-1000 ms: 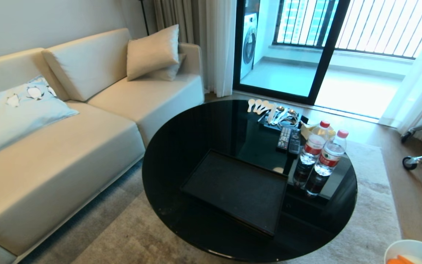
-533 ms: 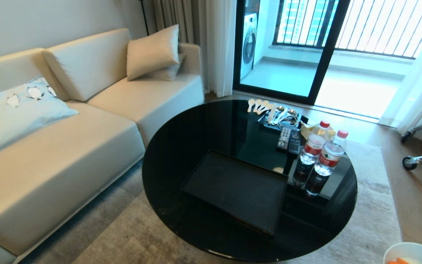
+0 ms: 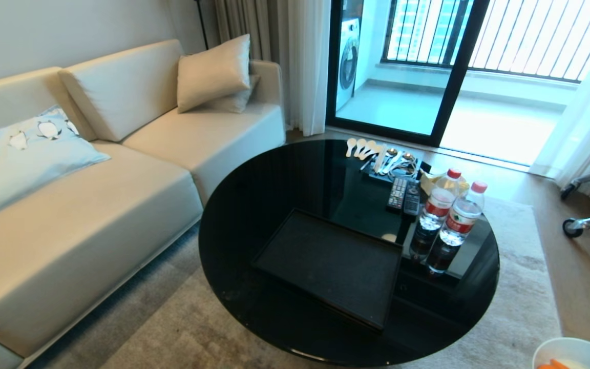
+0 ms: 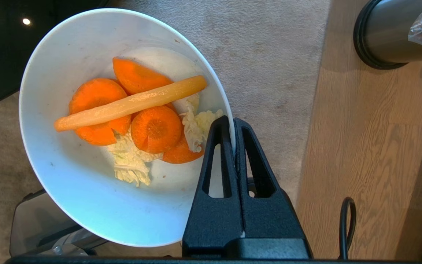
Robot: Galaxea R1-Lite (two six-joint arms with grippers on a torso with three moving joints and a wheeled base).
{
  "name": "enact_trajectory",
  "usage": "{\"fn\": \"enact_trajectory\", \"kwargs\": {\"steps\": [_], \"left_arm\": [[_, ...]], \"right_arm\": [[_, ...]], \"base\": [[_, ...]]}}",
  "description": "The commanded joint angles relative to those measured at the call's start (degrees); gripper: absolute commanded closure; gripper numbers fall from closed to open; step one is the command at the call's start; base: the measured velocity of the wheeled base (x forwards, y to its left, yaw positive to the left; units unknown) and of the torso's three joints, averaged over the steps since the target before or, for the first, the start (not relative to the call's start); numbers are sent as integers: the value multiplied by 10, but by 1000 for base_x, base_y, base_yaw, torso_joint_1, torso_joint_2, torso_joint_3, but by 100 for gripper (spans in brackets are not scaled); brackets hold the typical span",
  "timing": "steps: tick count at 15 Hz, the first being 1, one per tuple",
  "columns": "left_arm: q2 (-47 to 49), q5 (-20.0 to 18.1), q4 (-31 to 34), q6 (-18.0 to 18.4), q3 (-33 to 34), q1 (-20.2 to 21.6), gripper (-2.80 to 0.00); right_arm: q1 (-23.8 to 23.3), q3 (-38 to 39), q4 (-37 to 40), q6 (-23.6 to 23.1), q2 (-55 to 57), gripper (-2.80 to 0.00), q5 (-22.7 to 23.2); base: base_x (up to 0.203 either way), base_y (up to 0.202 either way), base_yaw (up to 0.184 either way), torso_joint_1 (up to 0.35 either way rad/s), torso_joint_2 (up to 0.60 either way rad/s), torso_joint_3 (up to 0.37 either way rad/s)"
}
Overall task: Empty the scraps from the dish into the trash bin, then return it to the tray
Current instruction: Move the bowl over the trash can
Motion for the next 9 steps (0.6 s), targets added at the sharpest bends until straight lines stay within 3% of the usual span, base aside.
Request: {"fn": "enact_trajectory", "kwargs": {"steps": [1,9], "left_arm": [[0,0,0,-1,0,0,0],[0,0,0,-1,0,0,0]], "right_arm": [[0,1,-1,1,9,0,0],[0,0,-6,6,5,0,51]], "base": [[0,0,0,0,0,0],[0,0,0,0,0,0]]}}
